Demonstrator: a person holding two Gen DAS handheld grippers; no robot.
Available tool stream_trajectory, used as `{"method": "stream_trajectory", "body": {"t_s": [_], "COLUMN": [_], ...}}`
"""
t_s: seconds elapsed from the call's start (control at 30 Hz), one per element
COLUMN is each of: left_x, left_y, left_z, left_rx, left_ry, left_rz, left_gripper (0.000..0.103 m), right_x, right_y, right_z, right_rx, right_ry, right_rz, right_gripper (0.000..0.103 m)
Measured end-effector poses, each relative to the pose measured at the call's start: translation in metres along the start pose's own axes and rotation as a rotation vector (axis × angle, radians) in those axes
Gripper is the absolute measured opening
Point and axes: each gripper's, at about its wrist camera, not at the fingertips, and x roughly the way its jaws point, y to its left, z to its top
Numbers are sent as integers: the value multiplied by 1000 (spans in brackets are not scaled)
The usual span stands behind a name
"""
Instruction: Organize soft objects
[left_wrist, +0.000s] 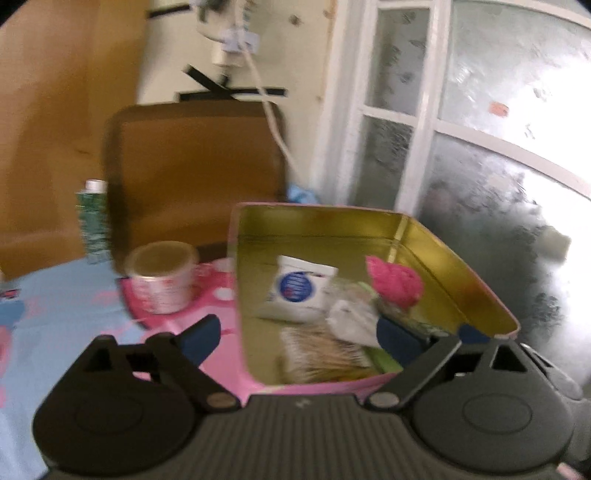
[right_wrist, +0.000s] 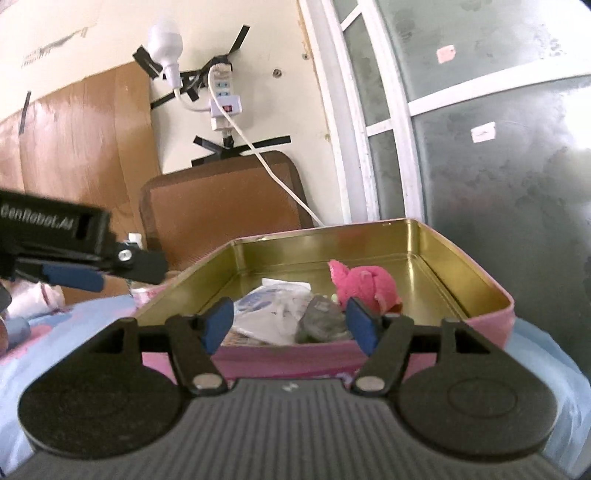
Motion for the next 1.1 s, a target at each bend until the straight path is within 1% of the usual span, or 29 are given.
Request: {"method": "stream_trajectory", "body": {"t_s": [0.07, 0.13, 0.2, 0.3, 0.43, 0.67, 0.77, 0.9, 1.0, 1.1], "left_x": [-14, -28, -40, -57, -82, -112, -125, -139, -145, -149], "left_y": [9, 15, 20, 27, 32, 41, 41, 41, 38, 34], "left_z": [-5, -11, -17, -28, -46, -72, -79, -85, -87, -89], "left_rx": [-9, -19, -26, -39, -34, -56, -58, -65, -62, -49], "left_ry": [-17, -25, -10, 21, 3, -23, -51, -62, -69, -70], "left_rz": [54, 104, 131, 162, 226, 299, 331, 338, 356, 381], "left_gripper": [103, 103, 103, 103, 103, 103, 103, 103, 103, 103], "right_x": [-11, -16, -28, -44, -61, -82, -86, -89, -92, -96], "right_y": [4, 7, 10, 16, 24, 47, 56, 66, 71, 71], "right_z": [0, 1, 4, 6, 4, -11, -17, -26, -30, -30], "right_rx": [22, 46, 79, 113, 154, 170, 176, 167, 154, 147], "right_ry": [-4, -7, 4, 29, 82, 169, 199, 239, 254, 252], "right_rz": [9, 24, 46, 78, 126, 188, 208, 237, 260, 270], "right_gripper": [71, 72, 79, 84, 88, 89, 90, 91, 93, 94]}}
